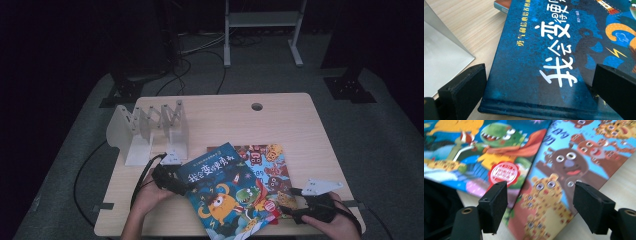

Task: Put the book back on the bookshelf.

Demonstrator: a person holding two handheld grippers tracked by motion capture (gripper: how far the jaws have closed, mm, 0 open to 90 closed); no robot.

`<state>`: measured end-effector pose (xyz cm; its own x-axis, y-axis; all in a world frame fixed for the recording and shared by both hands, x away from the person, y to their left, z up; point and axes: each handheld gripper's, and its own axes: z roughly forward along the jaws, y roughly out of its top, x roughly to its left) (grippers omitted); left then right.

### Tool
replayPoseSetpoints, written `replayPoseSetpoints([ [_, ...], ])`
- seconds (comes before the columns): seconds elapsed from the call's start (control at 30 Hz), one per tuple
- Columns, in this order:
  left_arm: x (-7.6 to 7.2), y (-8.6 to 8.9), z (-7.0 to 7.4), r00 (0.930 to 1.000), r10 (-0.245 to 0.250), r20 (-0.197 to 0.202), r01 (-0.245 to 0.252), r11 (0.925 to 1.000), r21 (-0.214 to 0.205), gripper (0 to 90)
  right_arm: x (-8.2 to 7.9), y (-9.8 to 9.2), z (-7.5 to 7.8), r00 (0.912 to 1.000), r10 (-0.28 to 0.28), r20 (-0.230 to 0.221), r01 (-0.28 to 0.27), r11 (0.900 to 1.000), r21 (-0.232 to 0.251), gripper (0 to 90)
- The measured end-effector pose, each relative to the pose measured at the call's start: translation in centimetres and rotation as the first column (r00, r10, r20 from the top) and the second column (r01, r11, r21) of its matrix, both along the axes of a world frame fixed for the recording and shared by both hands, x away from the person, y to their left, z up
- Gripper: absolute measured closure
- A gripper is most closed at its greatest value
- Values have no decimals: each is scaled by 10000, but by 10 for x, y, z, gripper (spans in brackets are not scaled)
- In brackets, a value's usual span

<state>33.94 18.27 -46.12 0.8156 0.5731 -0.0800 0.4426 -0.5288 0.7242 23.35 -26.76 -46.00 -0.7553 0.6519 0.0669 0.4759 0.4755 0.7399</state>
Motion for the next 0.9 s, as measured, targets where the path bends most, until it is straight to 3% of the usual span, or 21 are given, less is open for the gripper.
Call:
replayPoseSetpoints([
  [0.2,-1,0,0,9999,-45,-123,45,10000,5,0,-6,2,-6,10000,8,74,-7,9999,-110,274],
  [0.33,-1,-1,0,9992,-337,-221,337,9994,5,0,-1,-2,-6,9984,-397,390,407,9989,-243,292],
  [0.9,-10,-9,2,9965,-816,-191,819,9965,145,0,50,-16,-7,9931,-1112,369,1121,9934,-238,286],
])
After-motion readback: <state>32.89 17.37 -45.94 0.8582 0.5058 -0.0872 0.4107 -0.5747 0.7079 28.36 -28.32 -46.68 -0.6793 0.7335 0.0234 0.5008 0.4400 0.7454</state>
